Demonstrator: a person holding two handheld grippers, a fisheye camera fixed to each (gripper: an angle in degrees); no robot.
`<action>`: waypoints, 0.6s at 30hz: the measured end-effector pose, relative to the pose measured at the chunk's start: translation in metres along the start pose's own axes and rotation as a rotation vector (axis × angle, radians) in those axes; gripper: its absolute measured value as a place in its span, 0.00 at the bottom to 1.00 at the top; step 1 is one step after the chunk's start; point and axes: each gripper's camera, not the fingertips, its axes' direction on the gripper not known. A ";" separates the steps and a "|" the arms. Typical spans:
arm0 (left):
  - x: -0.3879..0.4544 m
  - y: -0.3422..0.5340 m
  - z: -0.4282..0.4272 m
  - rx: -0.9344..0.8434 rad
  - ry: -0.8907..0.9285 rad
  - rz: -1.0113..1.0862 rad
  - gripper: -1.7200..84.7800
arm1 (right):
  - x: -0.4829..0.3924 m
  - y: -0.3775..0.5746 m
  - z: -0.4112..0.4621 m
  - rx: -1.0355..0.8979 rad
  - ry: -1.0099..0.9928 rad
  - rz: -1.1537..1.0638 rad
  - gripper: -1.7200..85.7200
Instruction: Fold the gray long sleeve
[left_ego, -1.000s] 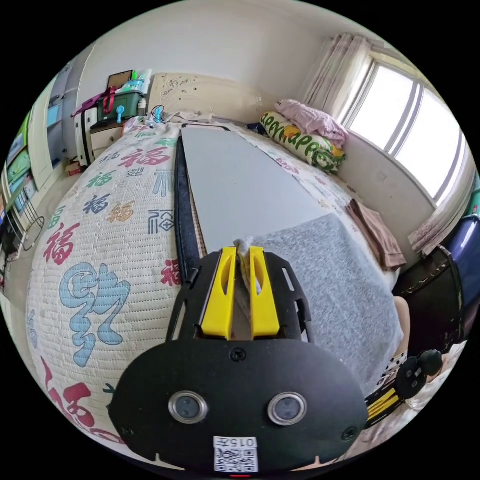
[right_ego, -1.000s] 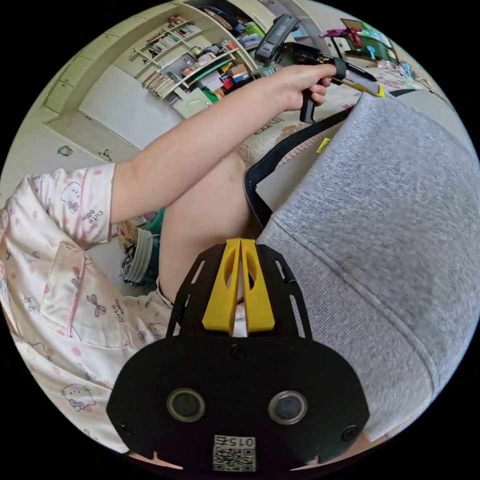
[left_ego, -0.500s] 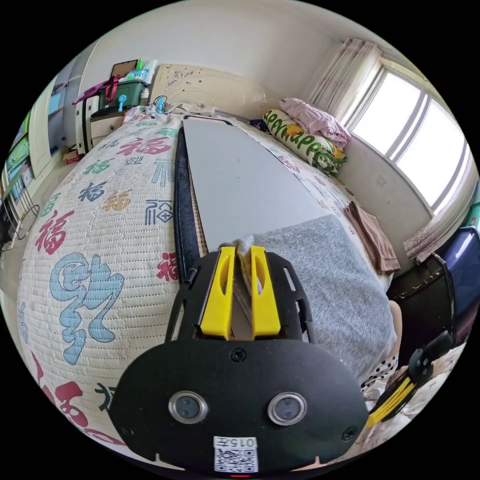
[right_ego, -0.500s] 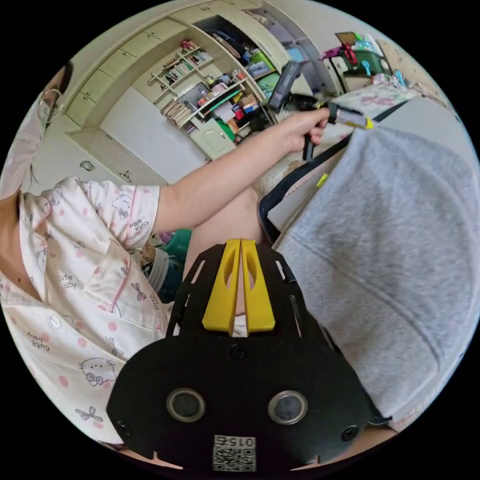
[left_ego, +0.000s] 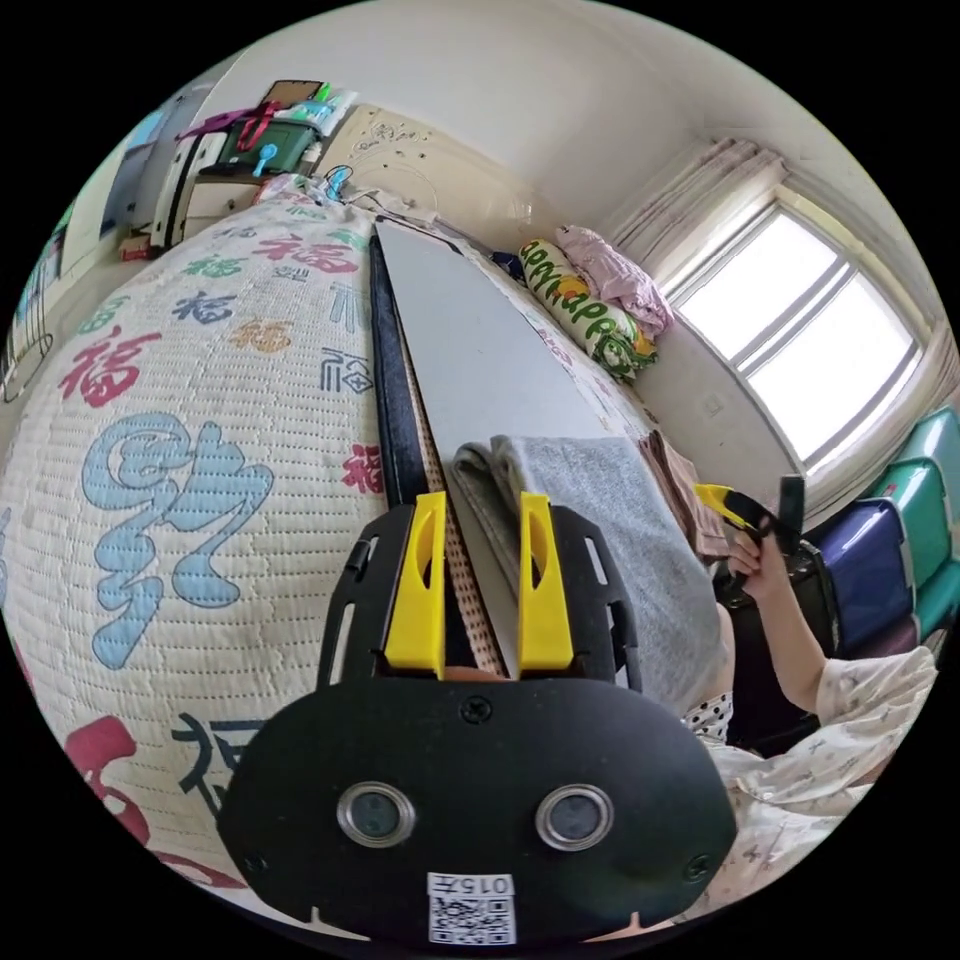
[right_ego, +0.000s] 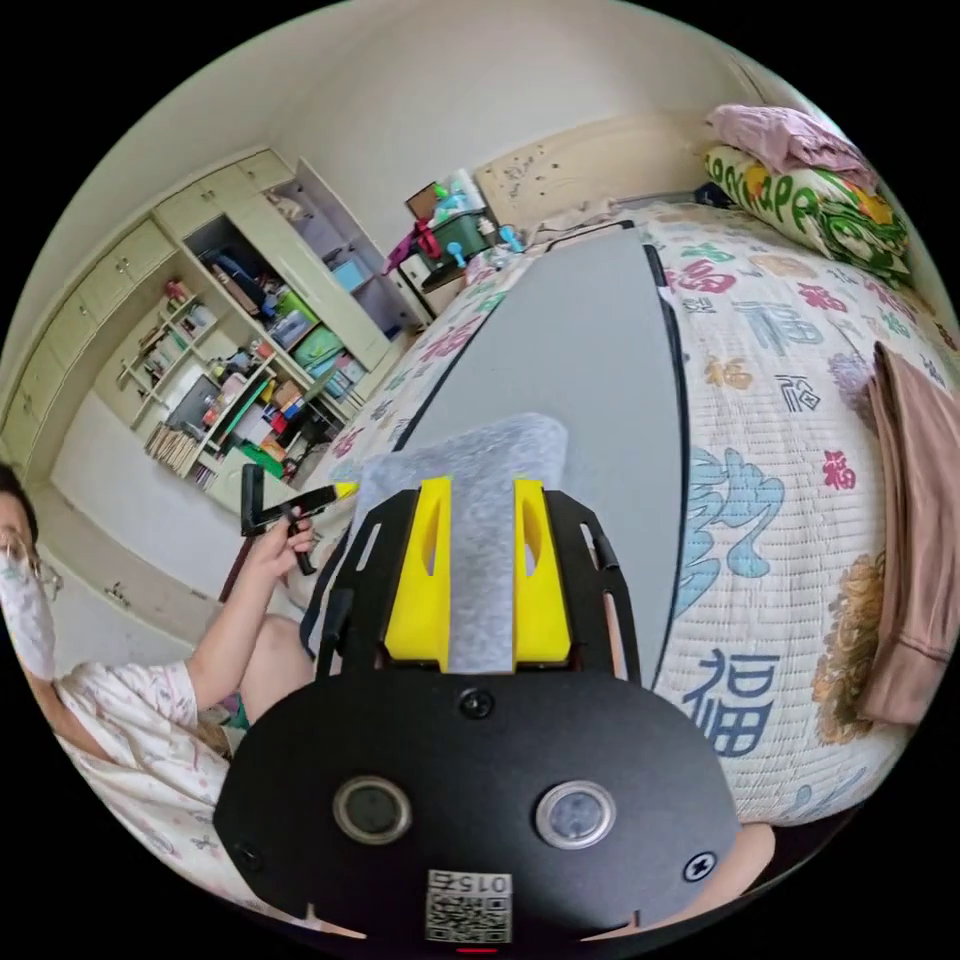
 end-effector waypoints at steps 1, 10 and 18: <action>-0.005 0.002 0.001 0.003 0.024 -0.014 0.16 | 0.003 -0.007 0.008 -0.010 0.006 0.002 0.14; -0.041 0.018 0.031 -0.018 0.169 -0.092 0.24 | 0.019 -0.075 0.133 -0.179 -0.025 0.027 0.20; -0.047 0.037 0.037 0.042 0.193 -0.120 0.25 | -0.008 -0.088 0.214 -0.237 0.125 -0.092 0.18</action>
